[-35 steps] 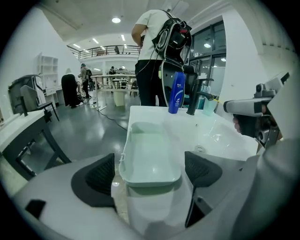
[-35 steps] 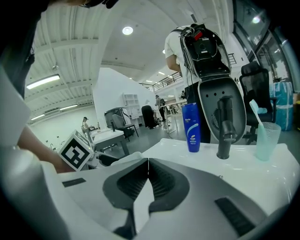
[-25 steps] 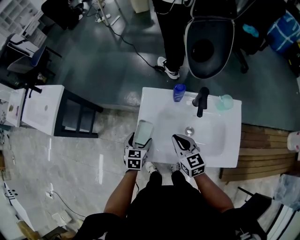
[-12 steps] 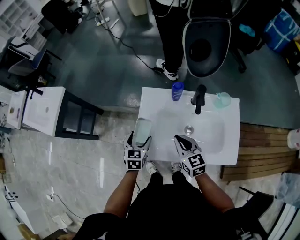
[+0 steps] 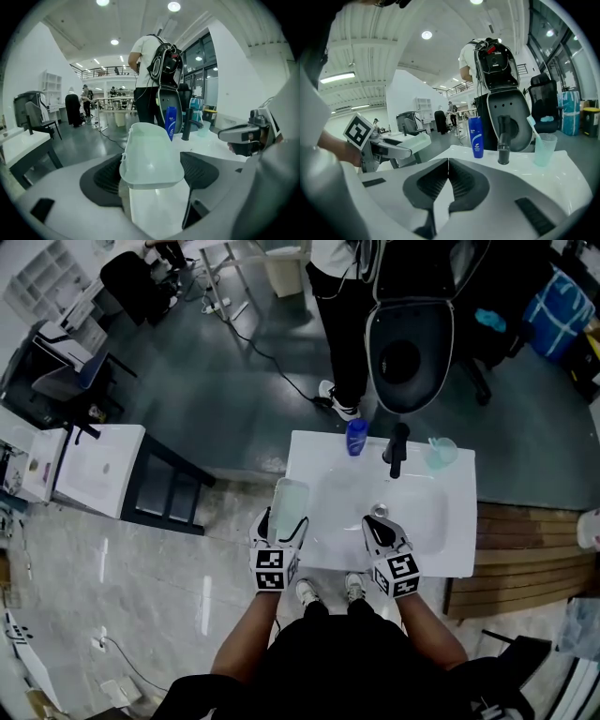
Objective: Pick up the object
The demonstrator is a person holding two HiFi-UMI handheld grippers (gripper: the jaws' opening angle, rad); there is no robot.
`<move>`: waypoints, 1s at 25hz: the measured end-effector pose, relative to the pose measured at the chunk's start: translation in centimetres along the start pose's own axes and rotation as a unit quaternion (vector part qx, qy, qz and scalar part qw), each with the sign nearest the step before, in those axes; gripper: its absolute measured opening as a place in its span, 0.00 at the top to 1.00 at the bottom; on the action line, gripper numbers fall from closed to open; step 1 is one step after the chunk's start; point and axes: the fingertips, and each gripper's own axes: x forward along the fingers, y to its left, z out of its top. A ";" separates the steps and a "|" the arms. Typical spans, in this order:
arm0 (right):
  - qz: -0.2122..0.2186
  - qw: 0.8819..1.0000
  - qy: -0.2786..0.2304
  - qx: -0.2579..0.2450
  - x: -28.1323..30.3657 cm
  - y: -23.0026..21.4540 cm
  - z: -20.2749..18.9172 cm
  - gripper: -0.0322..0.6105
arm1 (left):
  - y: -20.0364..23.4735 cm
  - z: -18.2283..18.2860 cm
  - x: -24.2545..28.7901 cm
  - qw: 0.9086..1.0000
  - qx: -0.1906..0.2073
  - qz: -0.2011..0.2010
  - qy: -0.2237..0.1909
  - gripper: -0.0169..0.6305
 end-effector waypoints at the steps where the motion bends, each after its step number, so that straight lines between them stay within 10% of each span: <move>1: -0.001 1.000 -0.003 0.000 -0.2 0.0 0.2 0.92 | 0.0 0.5 -0.3 1.000 -0.001 0.002 -0.006 0.35; 25: -0.010 0.993 -0.094 -0.066 -0.5 -0.7 8.1 0.92 | 0.1 7.7 -4.4 0.995 0.009 0.008 -0.098 0.35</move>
